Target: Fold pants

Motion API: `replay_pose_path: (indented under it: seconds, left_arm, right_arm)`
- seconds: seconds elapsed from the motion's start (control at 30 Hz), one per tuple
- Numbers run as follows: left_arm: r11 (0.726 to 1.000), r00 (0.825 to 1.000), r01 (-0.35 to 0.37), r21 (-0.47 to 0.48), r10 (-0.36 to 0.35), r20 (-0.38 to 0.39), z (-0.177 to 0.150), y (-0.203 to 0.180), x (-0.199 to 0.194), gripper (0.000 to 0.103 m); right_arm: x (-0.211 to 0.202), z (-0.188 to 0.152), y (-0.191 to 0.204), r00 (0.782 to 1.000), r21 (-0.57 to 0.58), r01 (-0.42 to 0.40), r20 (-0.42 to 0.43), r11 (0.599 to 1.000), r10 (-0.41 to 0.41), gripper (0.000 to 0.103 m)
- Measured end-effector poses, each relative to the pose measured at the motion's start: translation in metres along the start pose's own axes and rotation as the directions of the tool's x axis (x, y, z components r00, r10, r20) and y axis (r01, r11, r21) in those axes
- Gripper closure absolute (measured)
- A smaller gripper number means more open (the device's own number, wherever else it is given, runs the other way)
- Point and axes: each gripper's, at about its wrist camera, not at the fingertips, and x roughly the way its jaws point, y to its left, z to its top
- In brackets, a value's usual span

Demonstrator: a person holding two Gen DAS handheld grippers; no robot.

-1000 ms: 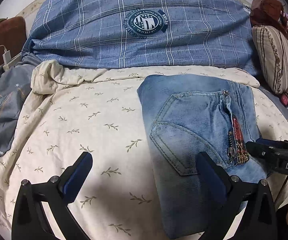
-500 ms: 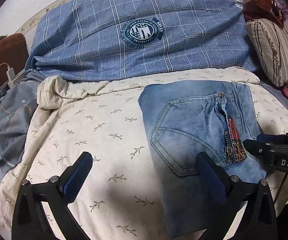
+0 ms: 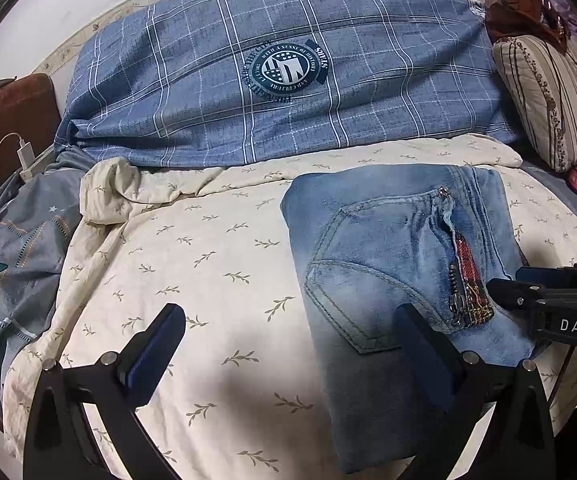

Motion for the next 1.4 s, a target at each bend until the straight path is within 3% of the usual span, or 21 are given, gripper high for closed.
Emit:
replay_pose_path:
  seconds: [0.27, 0.43, 0.6, 0.73, 1.03, 1.2, 1.4]
  left_arm:
    - [1.000, 1.000, -0.002, 0.004, 0.002, -0.004, -0.001, -0.001, 0.002, 0.000]
    - [0.998, 0.999, 0.025, -0.055, -0.027, -0.029, 0.000, 0.012, 0.007, 0.000]
    - [0.986, 0.998, 0.046, -0.161, -0.053, -0.039, 0.003, 0.038, 0.012, 0.000]
    - [0.983, 0.998, 0.038, -0.181, -0.044, -0.032, 0.004, 0.046, 0.013, 0.000]
    - [0.974, 0.991, 0.105, -0.202, -0.120, -0.060, 0.004, 0.049, 0.023, 0.000]
    - [0.953, 0.972, 0.198, -0.229, -0.221, -0.080, 0.003, 0.045, 0.026, 0.000]
    - [0.955, 0.966, 0.222, -0.198, -0.242, -0.088, 0.004, 0.034, 0.025, 0.000]
  right_arm:
    - [0.001, -0.001, 0.000, 1.000, 0.002, -0.003, 0.001, 1.000, 0.003, 0.045]
    - [-0.005, 0.002, -0.007, 0.999, 0.023, -0.048, 0.008, 0.999, 0.048, 0.045]
    - [-0.025, 0.006, -0.021, 0.991, 0.048, -0.093, 0.105, 0.995, 0.087, 0.045]
    - [-0.036, 0.008, -0.032, 0.983, 0.075, -0.110, 0.155, 0.991, 0.097, 0.042]
    - [-0.040, 0.010, -0.053, 0.986, 0.136, -0.115, 0.139, 0.984, 0.096, 0.042]
    - [-0.032, 0.007, -0.068, 0.986, 0.200, -0.147, 0.102, 0.969, 0.129, 0.042]
    - [-0.028, 0.005, -0.076, 0.984, 0.226, -0.171, 0.083, 0.959, 0.156, 0.042]
